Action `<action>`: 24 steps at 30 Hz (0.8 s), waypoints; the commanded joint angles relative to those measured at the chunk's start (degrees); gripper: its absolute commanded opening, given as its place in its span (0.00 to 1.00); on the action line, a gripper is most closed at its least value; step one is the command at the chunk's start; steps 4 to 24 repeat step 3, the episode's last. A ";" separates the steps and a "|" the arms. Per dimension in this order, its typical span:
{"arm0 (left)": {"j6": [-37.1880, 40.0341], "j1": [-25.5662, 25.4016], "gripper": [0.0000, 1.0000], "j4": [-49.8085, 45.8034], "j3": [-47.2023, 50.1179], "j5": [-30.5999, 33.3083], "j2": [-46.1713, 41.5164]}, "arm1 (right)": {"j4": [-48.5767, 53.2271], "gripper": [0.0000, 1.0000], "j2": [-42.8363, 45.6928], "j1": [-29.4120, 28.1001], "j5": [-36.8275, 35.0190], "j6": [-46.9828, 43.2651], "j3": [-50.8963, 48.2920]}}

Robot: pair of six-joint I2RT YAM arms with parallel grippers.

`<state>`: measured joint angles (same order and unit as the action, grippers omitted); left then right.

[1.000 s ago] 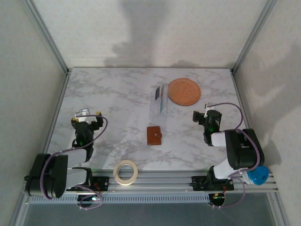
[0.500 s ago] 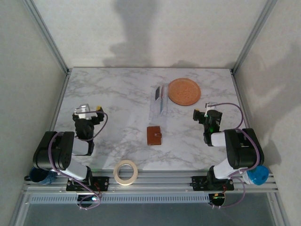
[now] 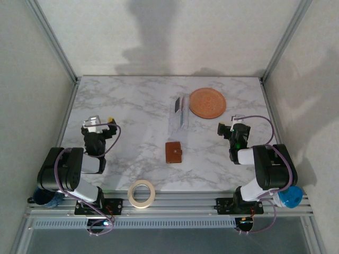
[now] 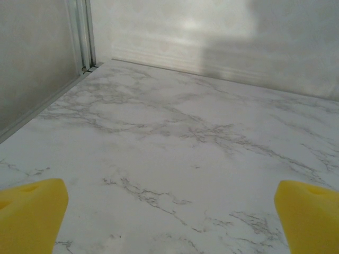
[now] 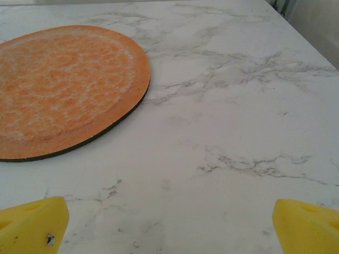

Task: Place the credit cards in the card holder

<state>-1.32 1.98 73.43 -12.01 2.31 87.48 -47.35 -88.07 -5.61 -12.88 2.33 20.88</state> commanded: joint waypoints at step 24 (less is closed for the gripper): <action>-1.05 0.47 1.00 0.15 -0.95 -0.55 0.36 | -1.16 0.99 0.09 -0.01 -1.18 0.36 1.09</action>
